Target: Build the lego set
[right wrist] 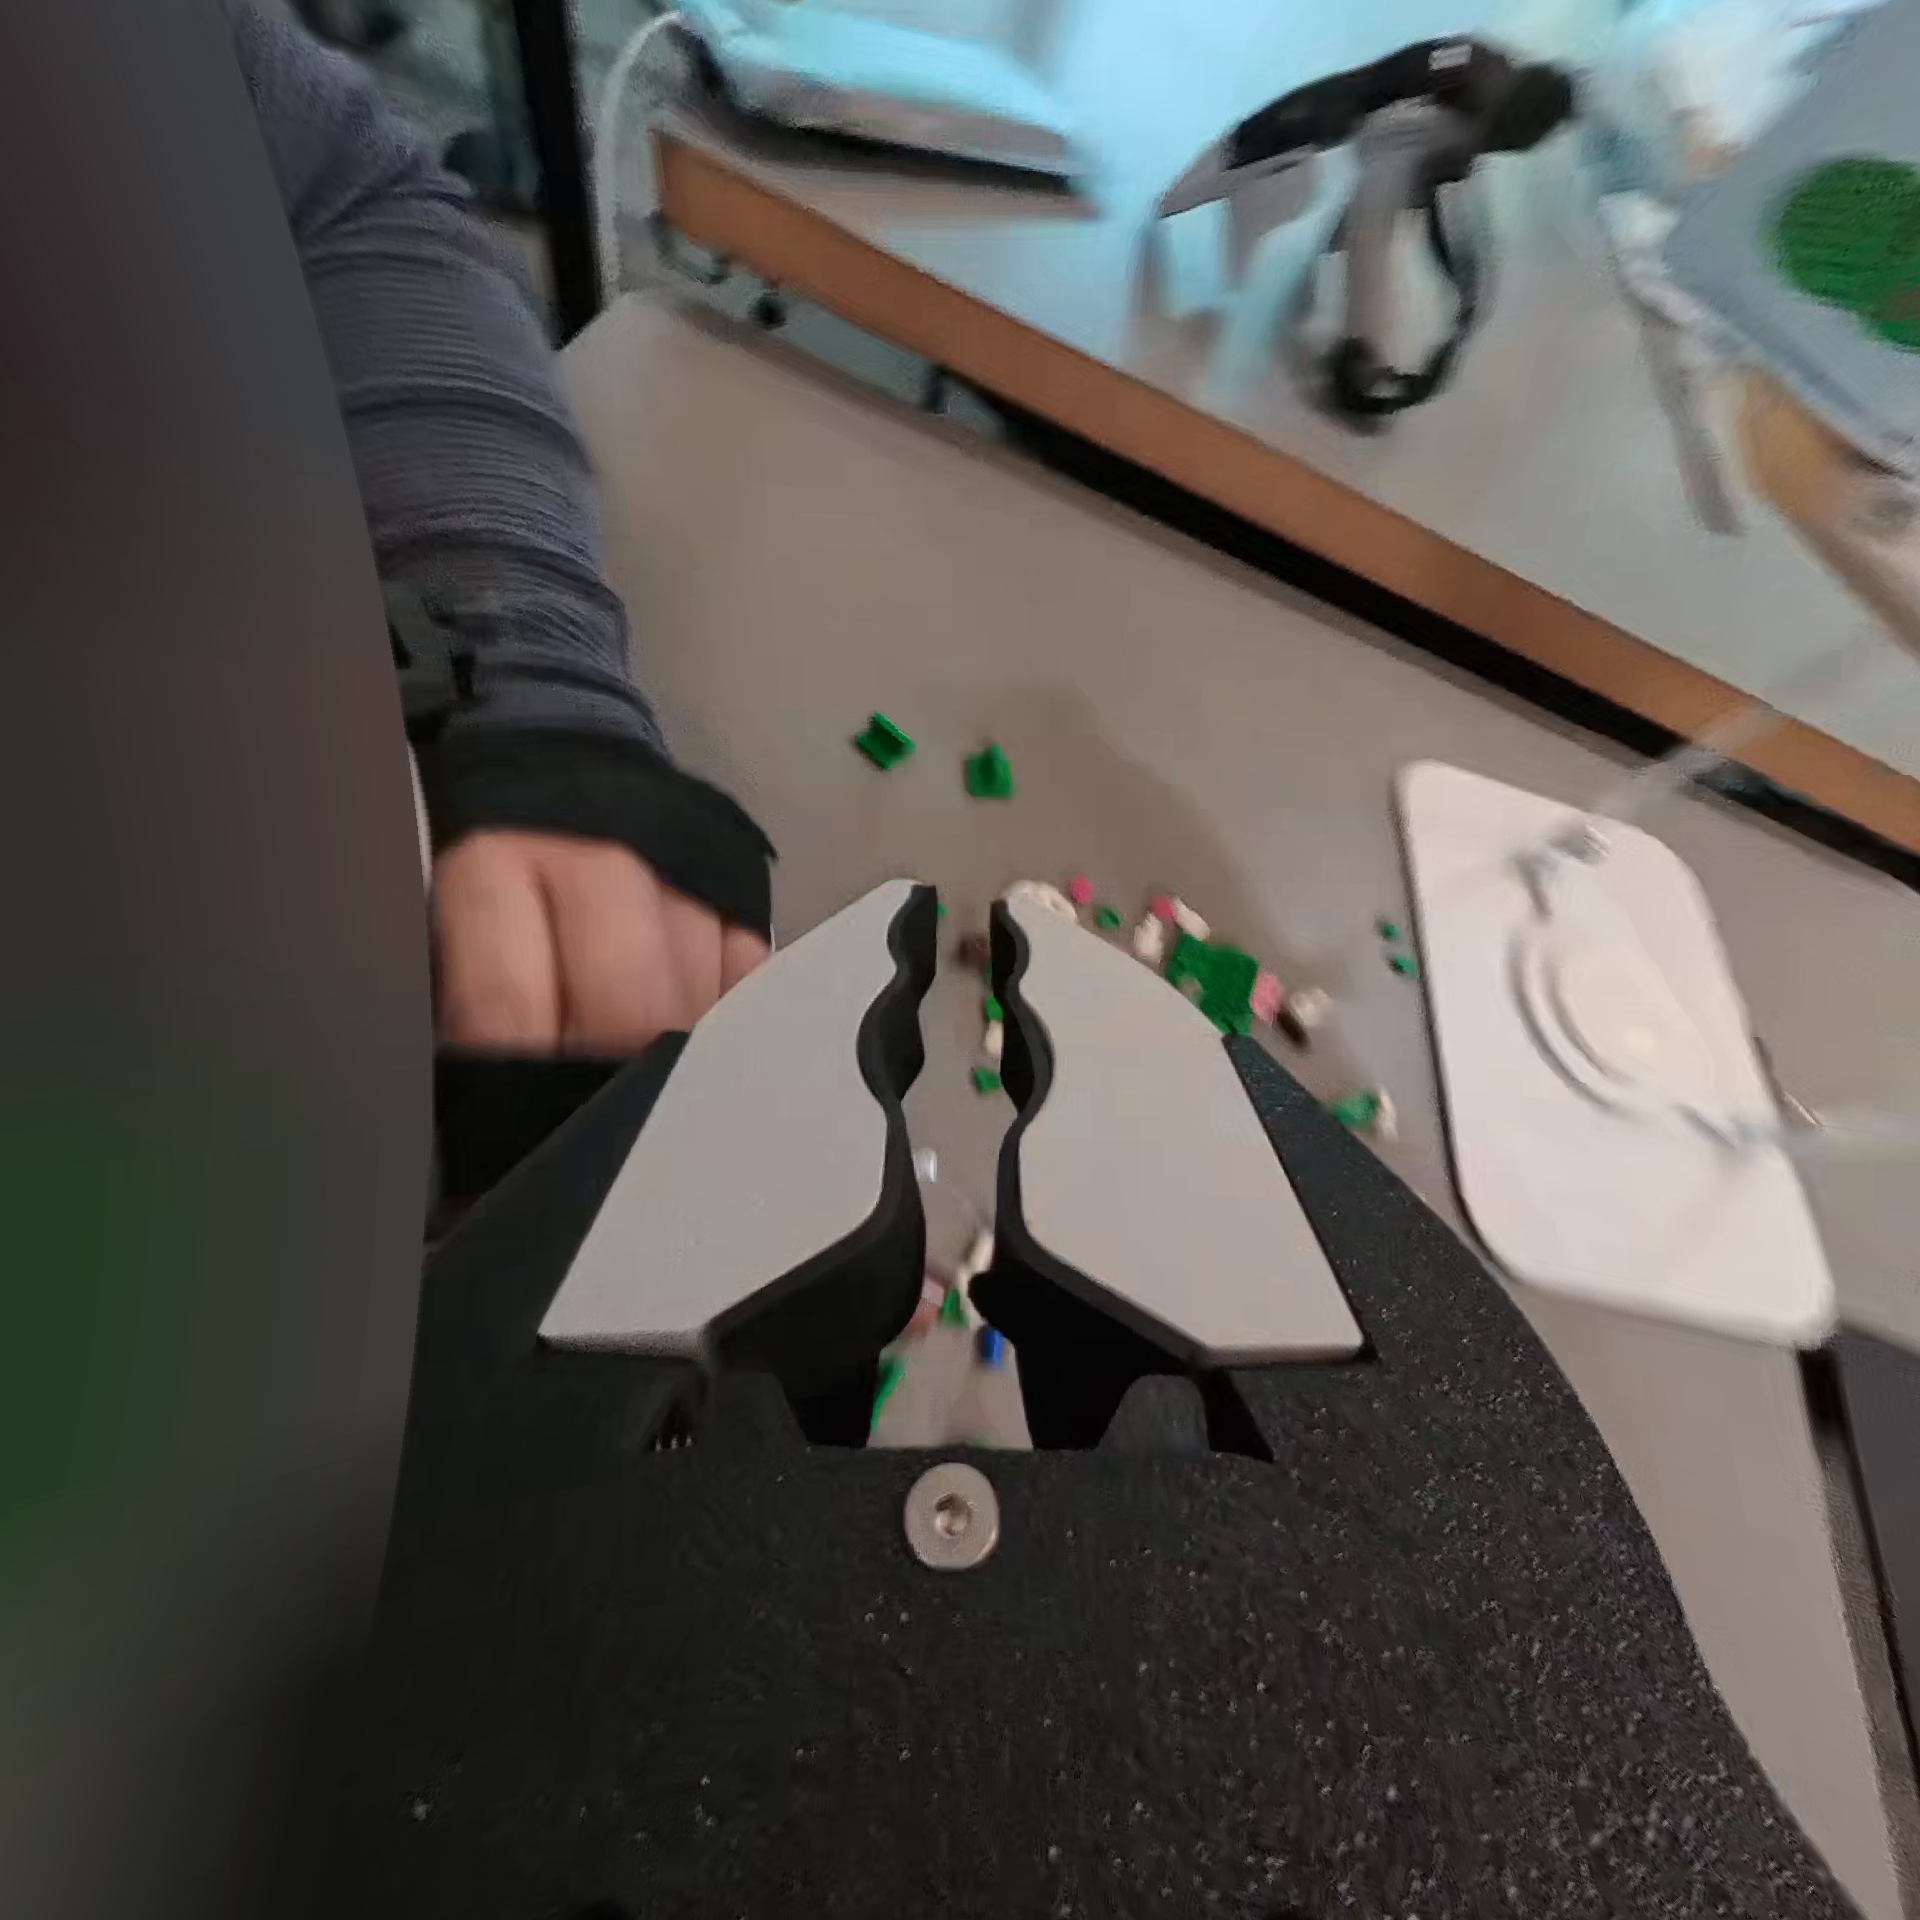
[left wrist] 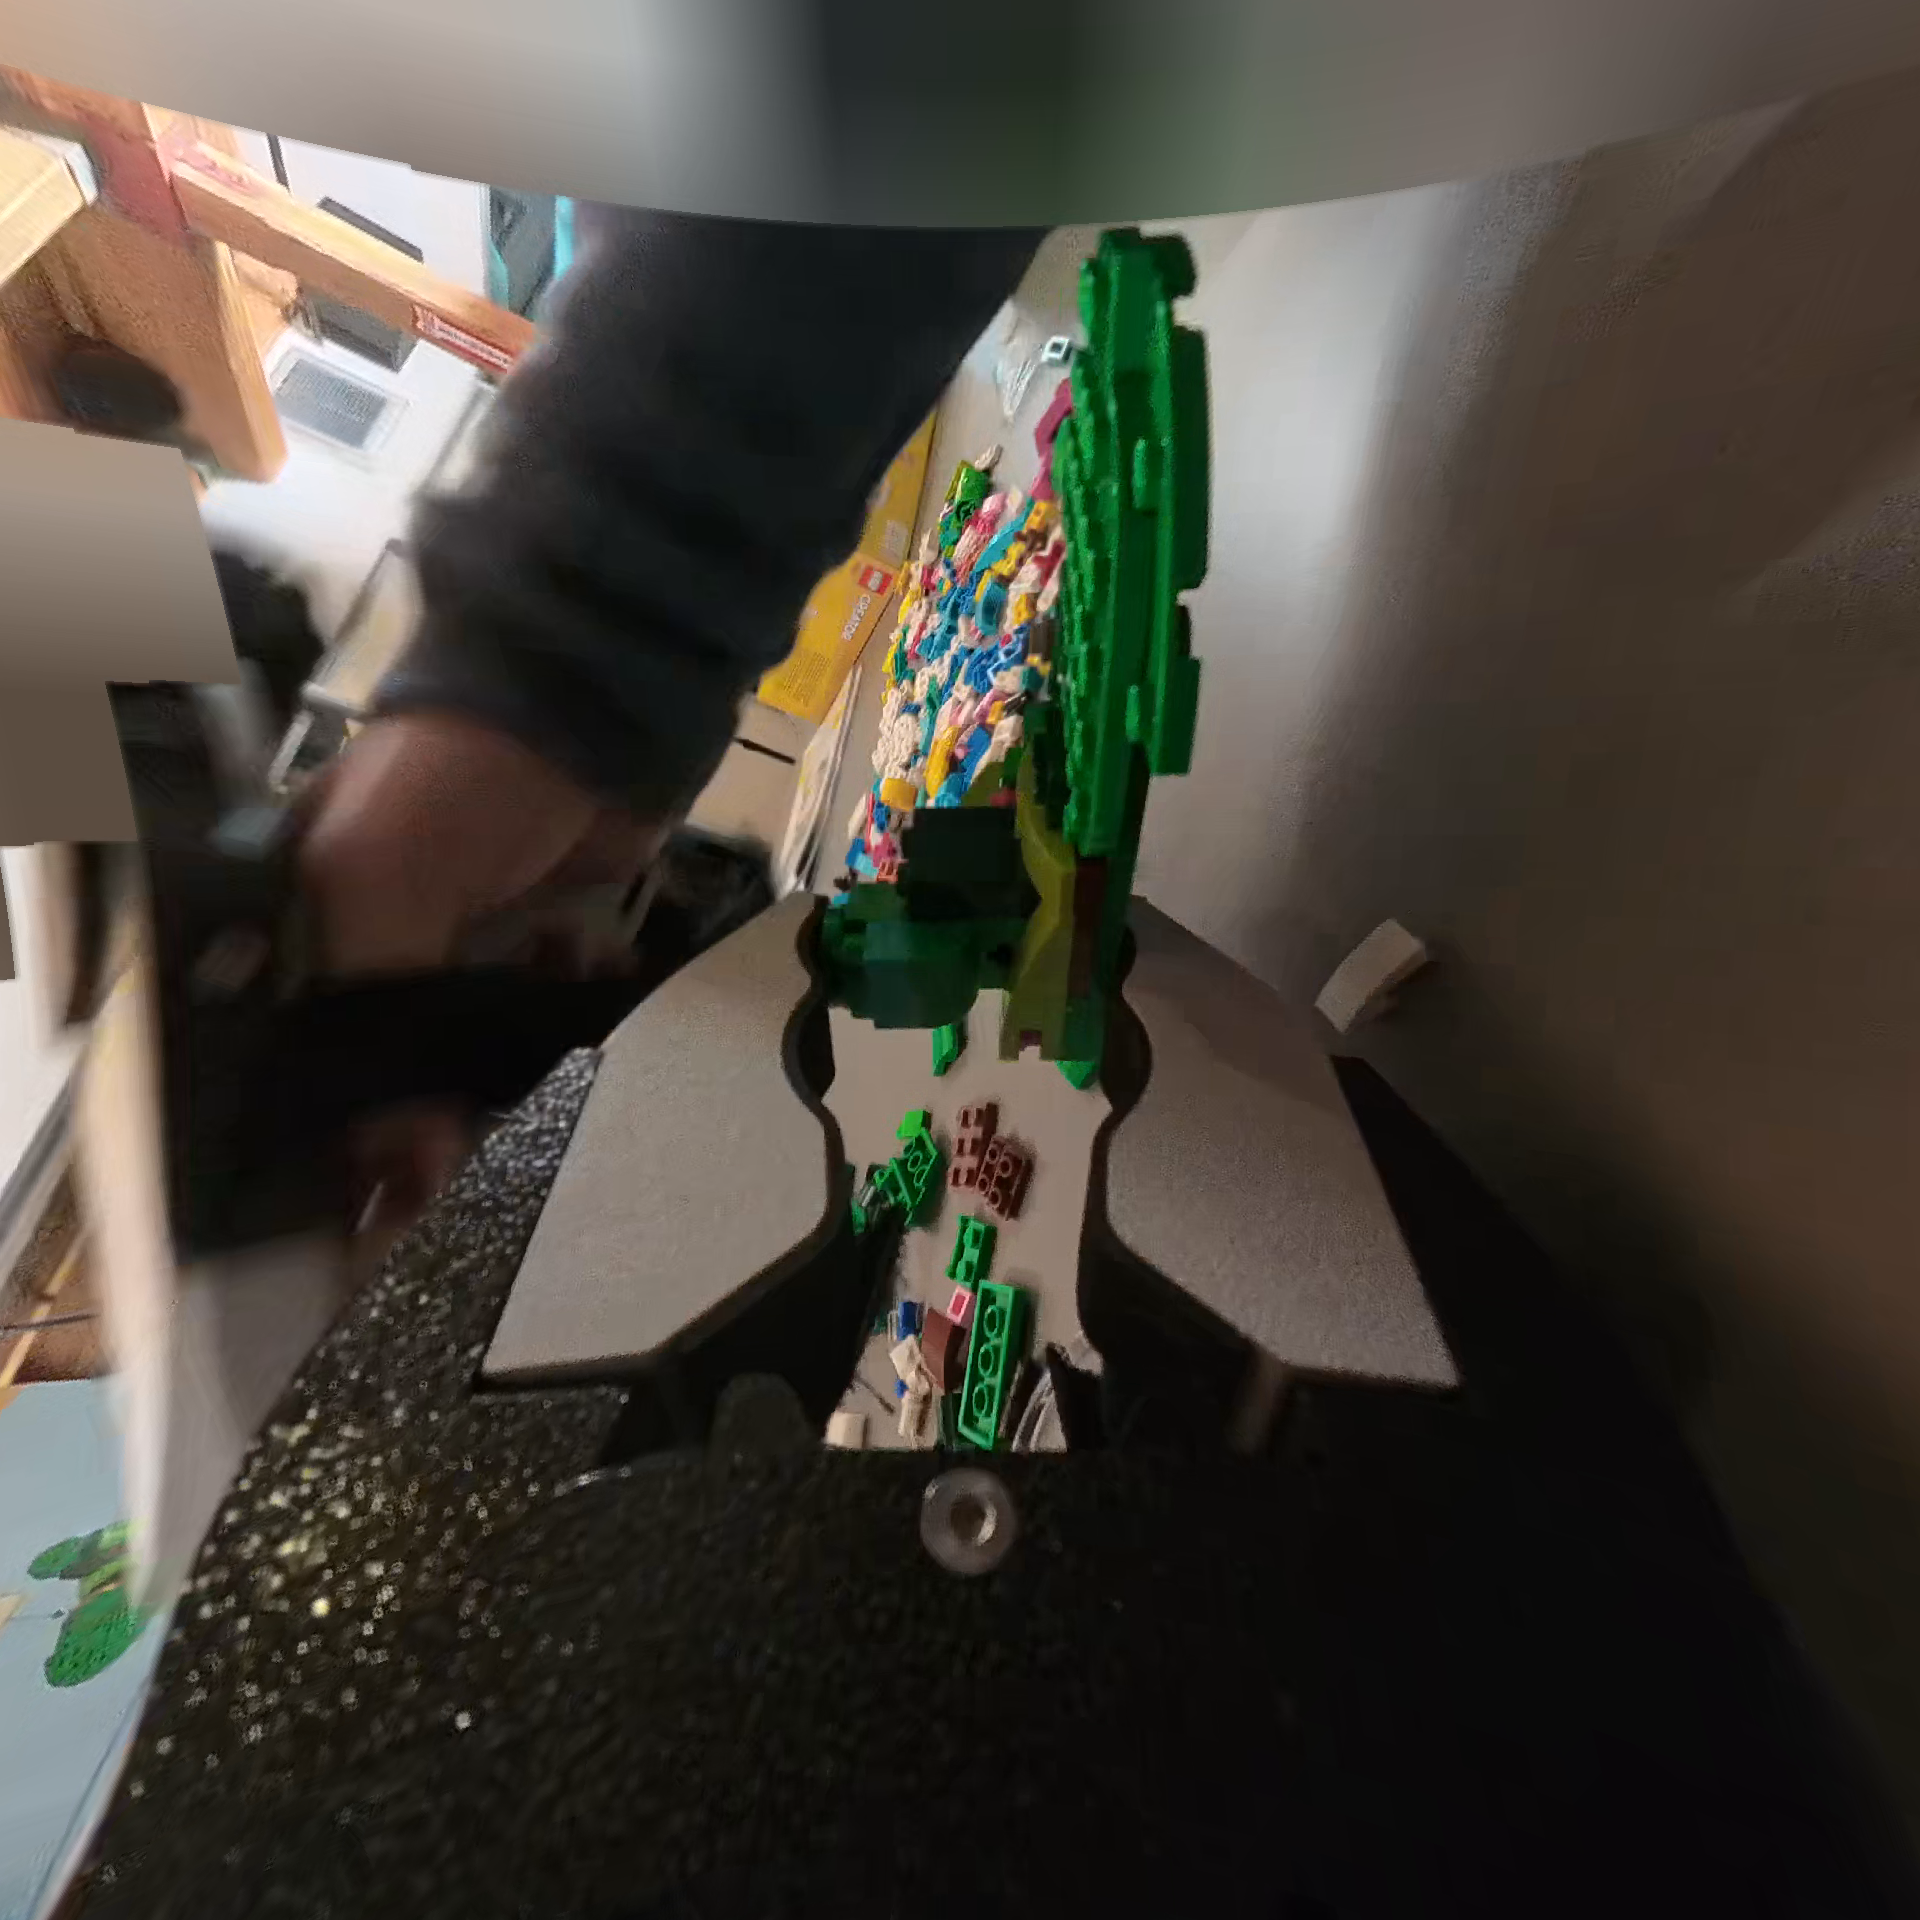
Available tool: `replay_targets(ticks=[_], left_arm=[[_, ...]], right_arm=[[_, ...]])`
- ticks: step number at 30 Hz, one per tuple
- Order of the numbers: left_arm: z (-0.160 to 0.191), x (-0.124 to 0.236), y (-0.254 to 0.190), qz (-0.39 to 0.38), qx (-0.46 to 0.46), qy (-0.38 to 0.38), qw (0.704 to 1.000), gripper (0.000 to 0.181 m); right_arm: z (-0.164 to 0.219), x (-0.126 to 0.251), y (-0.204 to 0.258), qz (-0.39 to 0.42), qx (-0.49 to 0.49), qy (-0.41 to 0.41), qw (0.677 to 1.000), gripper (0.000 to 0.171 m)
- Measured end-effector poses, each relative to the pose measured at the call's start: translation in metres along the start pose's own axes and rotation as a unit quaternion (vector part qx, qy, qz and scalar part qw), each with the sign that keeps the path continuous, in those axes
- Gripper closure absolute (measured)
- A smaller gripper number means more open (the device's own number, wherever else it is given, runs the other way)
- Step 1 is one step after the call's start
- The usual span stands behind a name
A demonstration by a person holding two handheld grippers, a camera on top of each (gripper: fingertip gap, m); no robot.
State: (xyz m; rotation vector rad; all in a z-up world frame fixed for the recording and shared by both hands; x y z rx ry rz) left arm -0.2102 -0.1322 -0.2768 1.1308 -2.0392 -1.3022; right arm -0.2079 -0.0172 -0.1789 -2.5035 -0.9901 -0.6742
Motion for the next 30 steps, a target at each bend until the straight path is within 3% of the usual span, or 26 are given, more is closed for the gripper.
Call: replay_targets(ticks=[4, 7, 10, 25, 27, 30], left_arm=[[-0.002, 0.0, -0.001, 0.009, -0.002, -0.006, 1.0, 0.133], [-0.001, 0.0, -0.001, 0.013, 0.005, -0.005, 1.0, 0.133], [-0.001, 0.0, 0.0, 0.013, 0.007, -0.006, 1.0, 0.133], [-0.001, -0.004, 0.001, 0.017, 0.004, -0.003, 1.0, 0.133], [-0.001, -0.004, 0.002, 0.015, 0.009, -0.003, 1.0, 0.133], [0.002, -0.005, 0.004, 0.013, 0.017, 0.002, 1.0, 0.133]], right_arm=[[-0.03, -0.072, -0.034, -0.101, 0.05, 0.105, 0.988, 0.161], [-0.028, -0.118, -0.056, -0.139, 0.03, 0.197, 0.97, 0.151], [-0.024, -0.141, -0.07, -0.15, 0.006, 0.223, 0.963, 0.153], [-0.01, -0.162, -0.081, -0.165, 0.02, 0.259, 0.951, 0.167], [-0.011, -0.152, -0.078, -0.149, 0.058, 0.22, 0.962, 0.167], [-0.019, -0.116, -0.061, -0.101, 0.182, 0.097, 0.973, 0.167]])
Point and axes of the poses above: each gripper's, where its closed fingertips meet, x back along the fingers, z out of its underside, y = z × x across the jaws, the point moved 10 cm from there along x, back along the fingers, and after that the axes turned 13 degrees about -z, right-handed, at the moved point
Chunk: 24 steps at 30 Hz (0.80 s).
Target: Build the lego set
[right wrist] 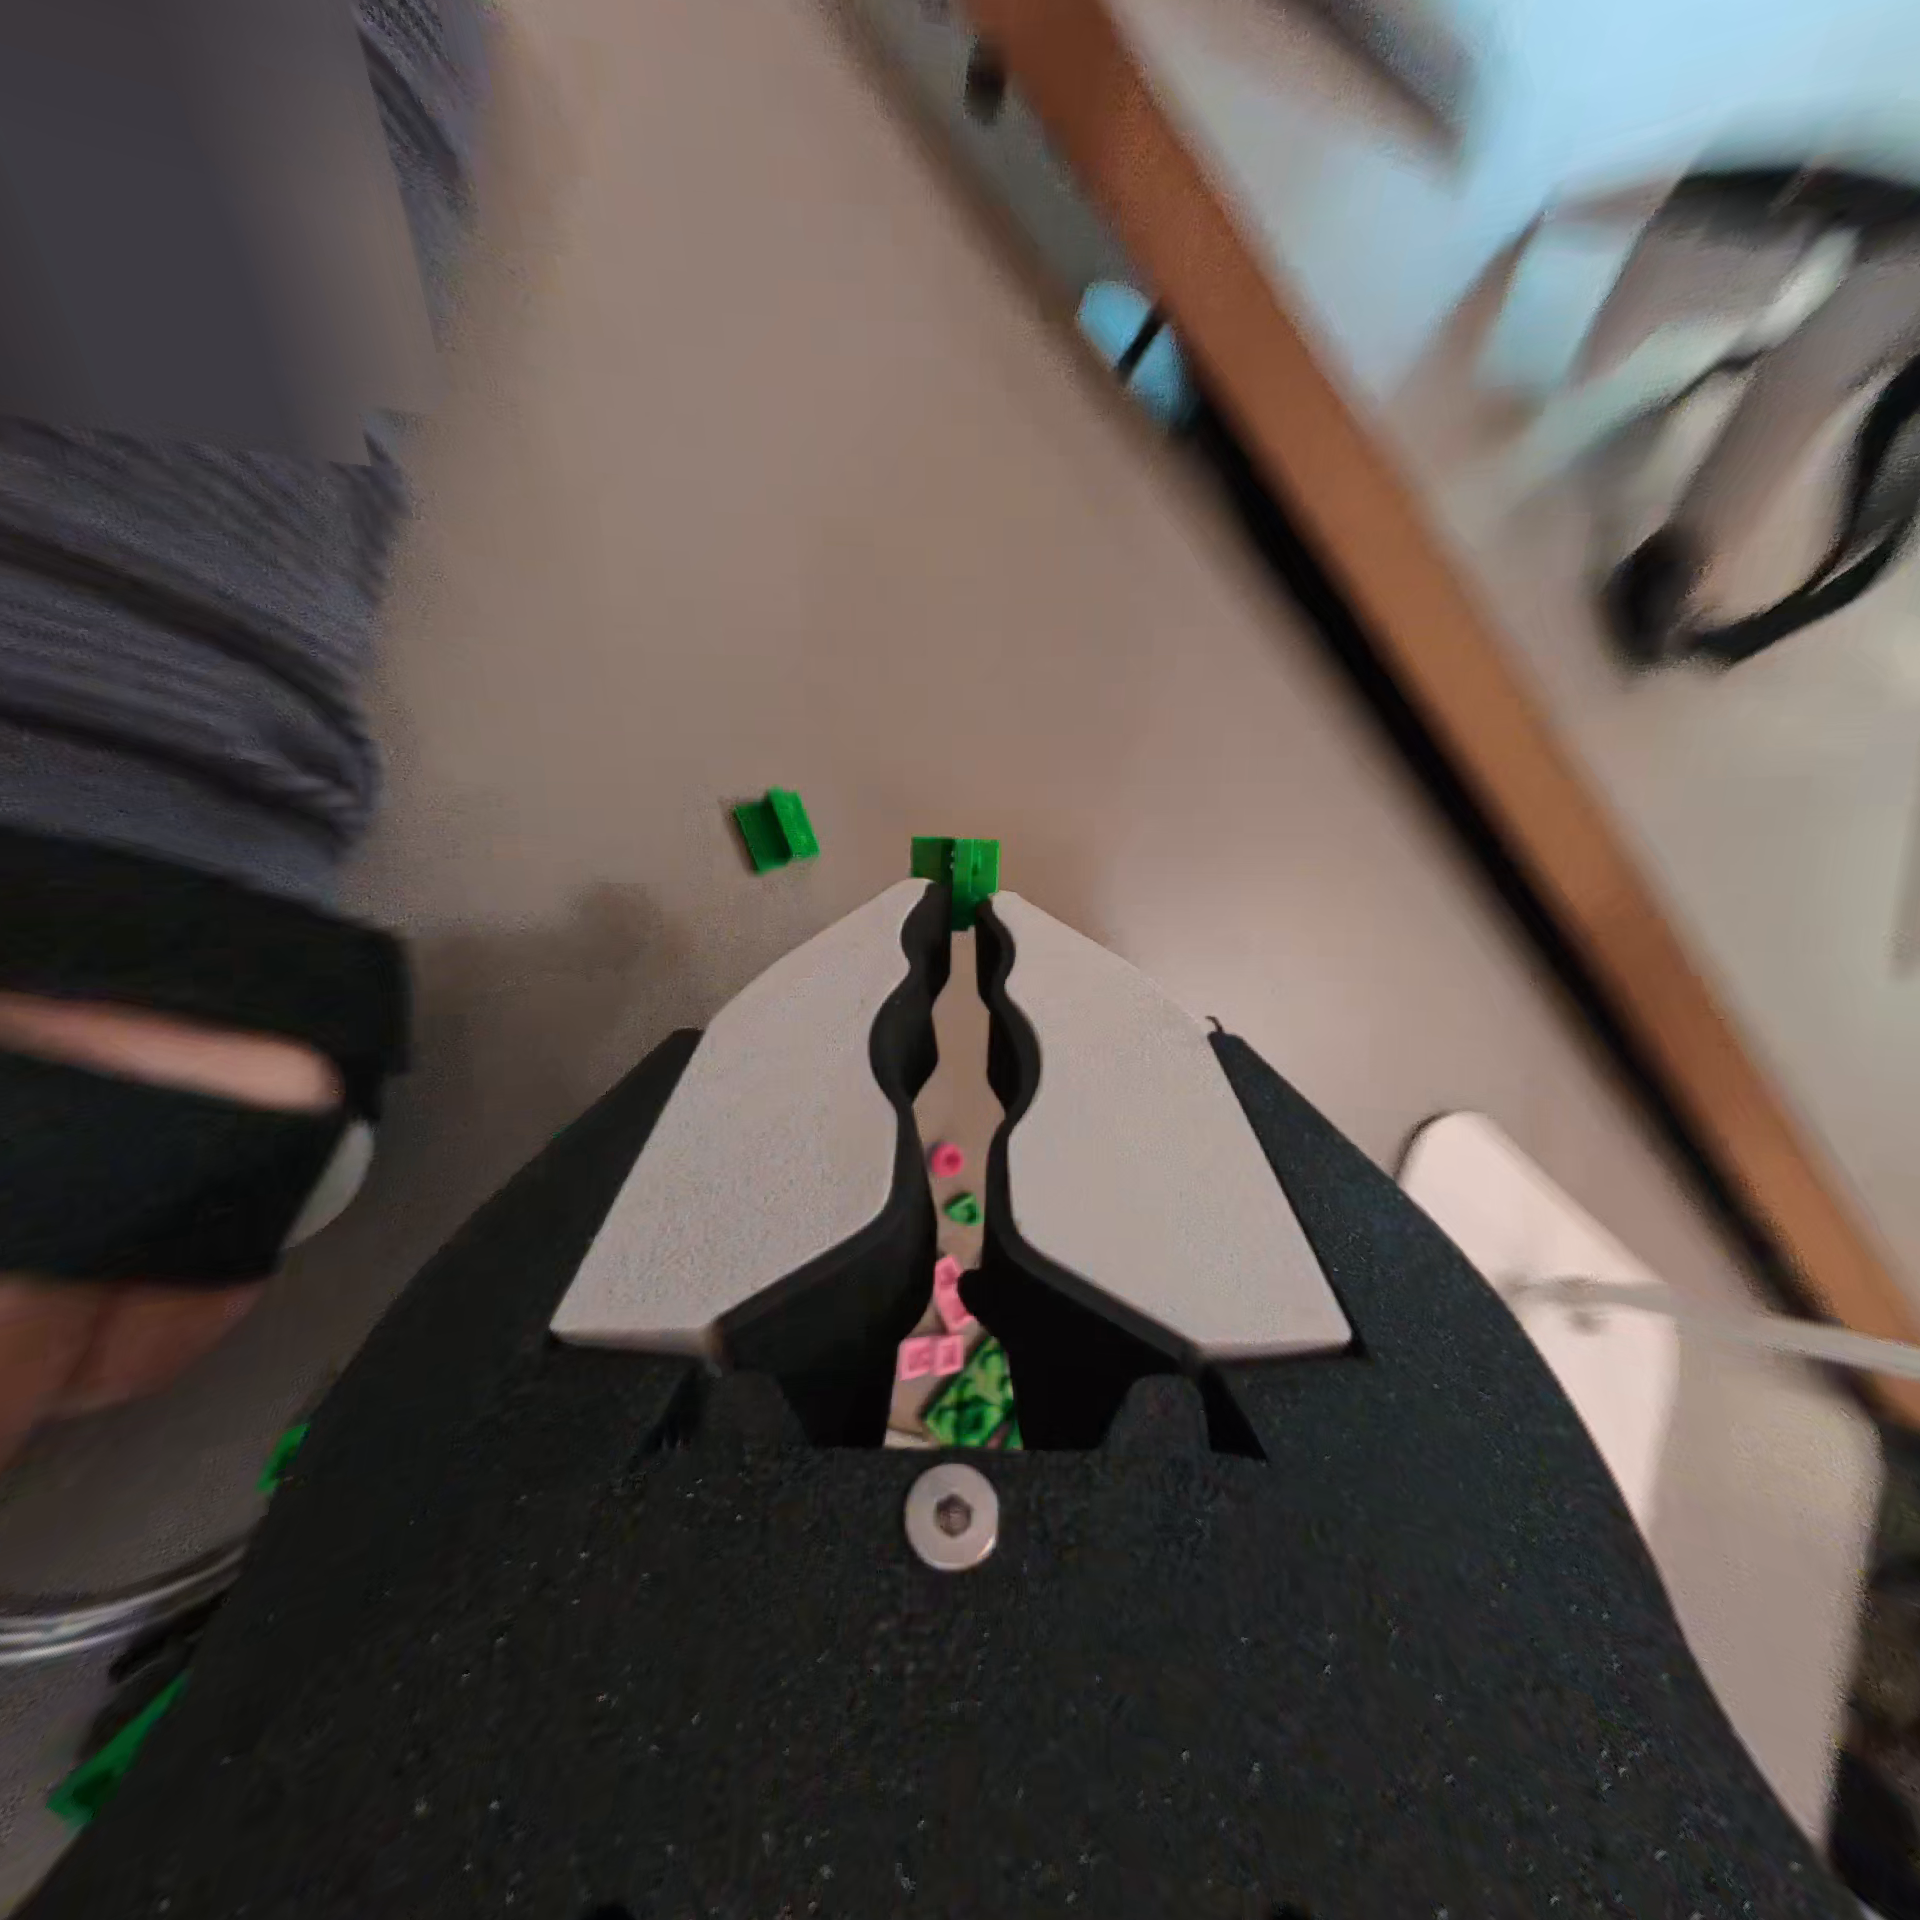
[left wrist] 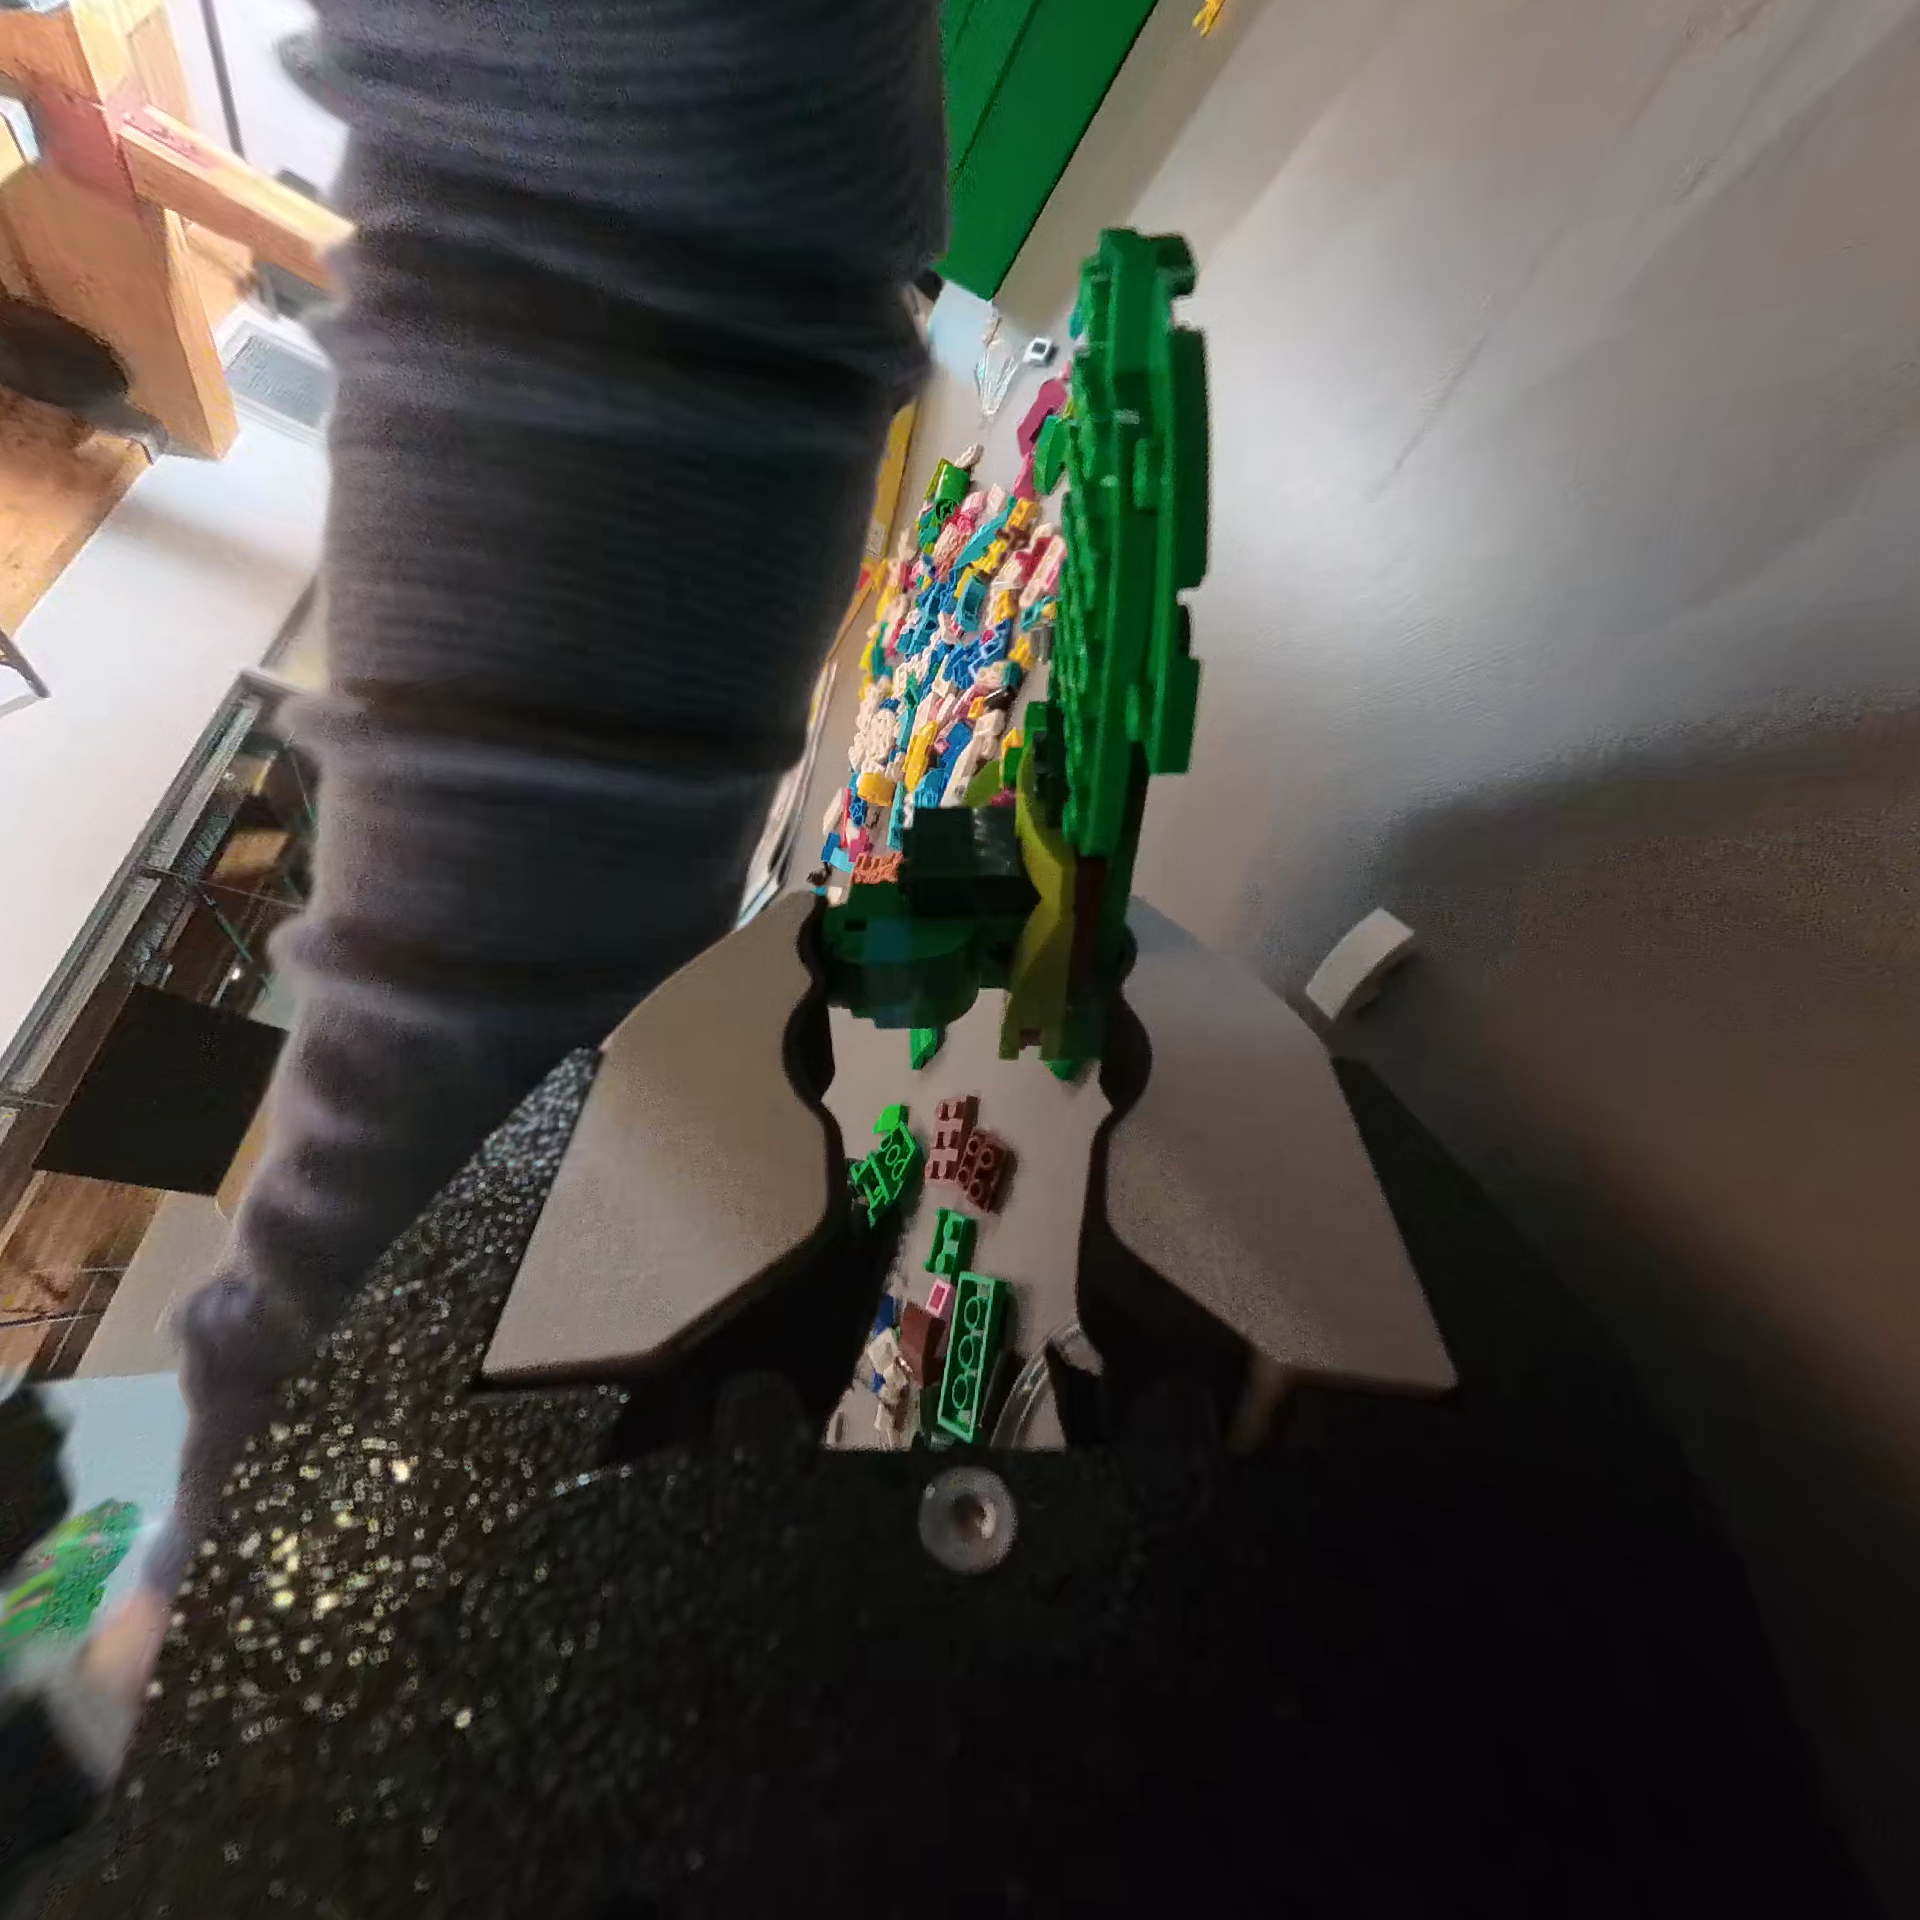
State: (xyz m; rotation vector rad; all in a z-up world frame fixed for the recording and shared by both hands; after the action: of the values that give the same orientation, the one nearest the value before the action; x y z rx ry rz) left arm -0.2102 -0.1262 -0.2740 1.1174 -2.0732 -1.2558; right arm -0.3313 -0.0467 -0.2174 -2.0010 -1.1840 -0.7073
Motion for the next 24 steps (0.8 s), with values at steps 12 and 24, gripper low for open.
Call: replay_targets(ticks=[12, 24], left_arm=[[0.007, -0.001, 0.007, -0.017, 0.01, 0.014, 1.0, 0.133], [0.046, 0.007, 0.042, -0.144, -0.03, 0.078, 0.986, 0.133]], right_arm=[[-0.012, 0.133, 0.093, 0.191, 0.067, -0.081, 0.976, 0.167], [-0.013, 0.193, 0.148, 0.255, 0.011, -0.002, 0.967, 0.167]])
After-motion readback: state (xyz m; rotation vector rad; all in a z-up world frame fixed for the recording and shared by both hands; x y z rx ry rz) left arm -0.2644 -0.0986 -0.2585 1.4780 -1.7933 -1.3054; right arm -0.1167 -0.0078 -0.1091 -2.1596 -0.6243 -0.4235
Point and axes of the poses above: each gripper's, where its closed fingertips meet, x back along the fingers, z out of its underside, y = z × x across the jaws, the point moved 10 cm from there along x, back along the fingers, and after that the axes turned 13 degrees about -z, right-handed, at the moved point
